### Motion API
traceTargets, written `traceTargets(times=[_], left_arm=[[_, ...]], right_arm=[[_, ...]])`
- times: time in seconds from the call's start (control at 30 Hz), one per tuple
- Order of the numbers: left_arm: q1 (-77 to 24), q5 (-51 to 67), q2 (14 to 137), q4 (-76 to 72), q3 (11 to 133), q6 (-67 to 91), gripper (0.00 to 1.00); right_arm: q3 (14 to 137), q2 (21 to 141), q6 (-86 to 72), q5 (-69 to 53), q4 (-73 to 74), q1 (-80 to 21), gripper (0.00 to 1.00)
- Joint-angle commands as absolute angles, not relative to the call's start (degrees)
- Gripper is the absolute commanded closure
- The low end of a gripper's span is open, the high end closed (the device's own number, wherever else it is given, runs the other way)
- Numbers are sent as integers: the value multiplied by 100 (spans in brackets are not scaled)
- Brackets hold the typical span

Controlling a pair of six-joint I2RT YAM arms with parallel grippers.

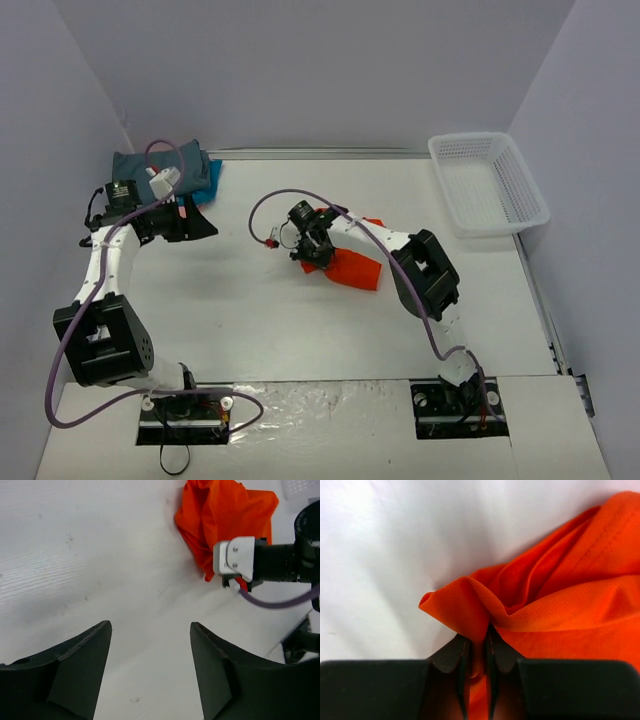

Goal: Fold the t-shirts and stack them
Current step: Put the neatly folded tshirt into the corner of the board with the left arm

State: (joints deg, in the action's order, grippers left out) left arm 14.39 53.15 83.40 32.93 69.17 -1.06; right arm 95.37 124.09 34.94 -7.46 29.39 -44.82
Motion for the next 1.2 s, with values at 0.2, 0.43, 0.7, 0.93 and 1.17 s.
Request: traceTargets(times=[0.2,0.43,0.7,0.93,1.17], left_arm=[[1090,6460,8472,1029,6083,1792,8],[678,6082,8946,1371,6345,1477,6],[334,5924,9369,1538,6582,1450,6],[220,5538,9167,2311,7031,626,5],[88,5063,8992,3023,7549,114,6]], right_arm=[[9748,12042,3463,-632,3199,-4412,100],[9597,11830,3498,-650,3199,-4412,100],[9633,11698,3524,-580,3234,-4395,100],[9378,11549,3551,-641,3217,-4316,100],[9229,11725,3603,-501,3208,-4228,100]])
